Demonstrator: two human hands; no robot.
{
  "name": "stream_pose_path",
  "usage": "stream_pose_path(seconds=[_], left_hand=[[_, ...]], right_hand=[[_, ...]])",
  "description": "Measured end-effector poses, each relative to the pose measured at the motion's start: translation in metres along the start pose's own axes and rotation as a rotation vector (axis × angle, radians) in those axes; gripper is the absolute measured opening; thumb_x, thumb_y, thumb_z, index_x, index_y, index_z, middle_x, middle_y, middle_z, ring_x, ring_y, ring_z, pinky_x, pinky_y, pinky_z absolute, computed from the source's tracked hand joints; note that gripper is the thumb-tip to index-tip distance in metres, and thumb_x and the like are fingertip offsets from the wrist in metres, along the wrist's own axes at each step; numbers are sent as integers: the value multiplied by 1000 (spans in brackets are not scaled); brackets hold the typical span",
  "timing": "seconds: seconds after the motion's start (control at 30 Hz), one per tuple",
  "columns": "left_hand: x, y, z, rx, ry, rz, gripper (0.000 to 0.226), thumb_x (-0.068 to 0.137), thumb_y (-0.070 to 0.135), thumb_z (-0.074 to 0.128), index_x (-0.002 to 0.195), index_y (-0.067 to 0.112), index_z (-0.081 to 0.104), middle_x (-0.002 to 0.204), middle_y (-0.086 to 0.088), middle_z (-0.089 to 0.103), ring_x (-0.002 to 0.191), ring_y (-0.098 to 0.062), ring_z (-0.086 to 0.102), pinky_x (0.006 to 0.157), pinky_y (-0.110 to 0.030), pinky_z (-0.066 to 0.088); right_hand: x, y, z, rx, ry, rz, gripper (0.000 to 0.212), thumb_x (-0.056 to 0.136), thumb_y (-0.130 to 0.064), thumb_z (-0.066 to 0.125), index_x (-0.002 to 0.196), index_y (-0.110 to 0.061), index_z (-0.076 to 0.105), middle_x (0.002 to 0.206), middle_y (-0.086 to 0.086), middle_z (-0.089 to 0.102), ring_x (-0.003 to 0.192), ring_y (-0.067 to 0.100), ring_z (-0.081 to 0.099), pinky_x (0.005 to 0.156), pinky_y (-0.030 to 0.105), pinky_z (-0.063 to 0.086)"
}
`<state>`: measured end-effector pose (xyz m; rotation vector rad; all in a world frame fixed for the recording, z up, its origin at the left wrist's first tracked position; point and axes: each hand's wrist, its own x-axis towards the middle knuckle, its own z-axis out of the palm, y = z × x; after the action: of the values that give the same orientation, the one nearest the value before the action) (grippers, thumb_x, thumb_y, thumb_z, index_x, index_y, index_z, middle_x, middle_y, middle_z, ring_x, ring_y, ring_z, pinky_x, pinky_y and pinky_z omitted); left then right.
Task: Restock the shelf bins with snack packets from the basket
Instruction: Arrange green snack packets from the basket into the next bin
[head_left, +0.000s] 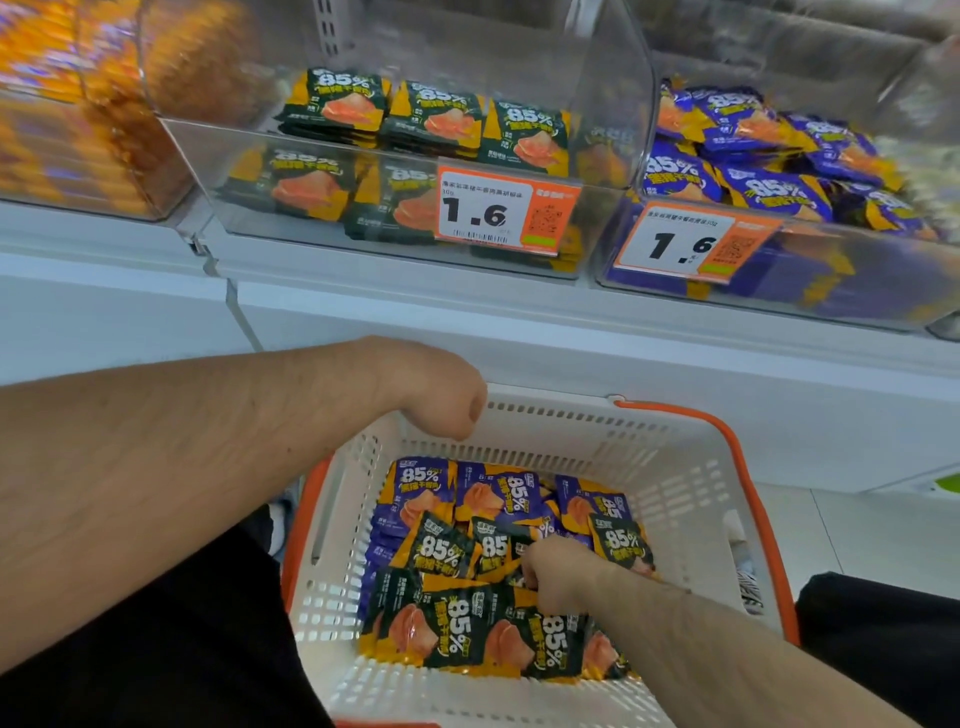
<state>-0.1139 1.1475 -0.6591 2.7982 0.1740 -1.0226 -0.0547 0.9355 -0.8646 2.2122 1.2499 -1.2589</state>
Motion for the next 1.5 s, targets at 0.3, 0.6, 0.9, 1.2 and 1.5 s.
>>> stream_pose_path(seconds=[0.3,0.6,0.9,1.2,1.5], left_hand=[[1,4,9,-38,-28,30,34,100,30,48,130,18,60,126,1,60,99,-15,57,79,-29,42],[-3,-2,-5,-484,67,46,27,88,24,66,108,6,62,99,-12,63,84,-24,57,70,-33,41],[-75,-43,-64,-1132,349,178,28,95,-5,53,117,9,64,112,-10,69,92,-22,70,72,-32,59],[-80,-26,-87,-1667,777,290,23,95,-6,48,94,9,66,88,-6,71,75,-14,69,57,-29,57],[-70,-77,-102,-1110,1334,-98,26,100,33,45,94,20,66,88,3,68,78,-13,61,70,-32,44]], right_hand=[[-12,-13,-56,-16,140,-129,17,87,1,51,91,-8,64,82,10,60,72,22,51,68,44,50],[-113,-48,-210,14,543,-397,14,90,-16,64,98,-18,76,81,-3,66,79,19,58,68,27,44],[-145,-68,-215,58,1723,-549,34,71,-24,71,101,-8,71,102,6,62,95,26,57,80,39,43],[-163,-98,-261,-301,1555,-293,60,58,-17,68,117,-6,63,112,9,63,97,34,62,76,39,50],[-144,-94,-378,-492,1278,-39,70,85,4,50,151,-12,32,137,12,57,108,37,63,82,43,53]])
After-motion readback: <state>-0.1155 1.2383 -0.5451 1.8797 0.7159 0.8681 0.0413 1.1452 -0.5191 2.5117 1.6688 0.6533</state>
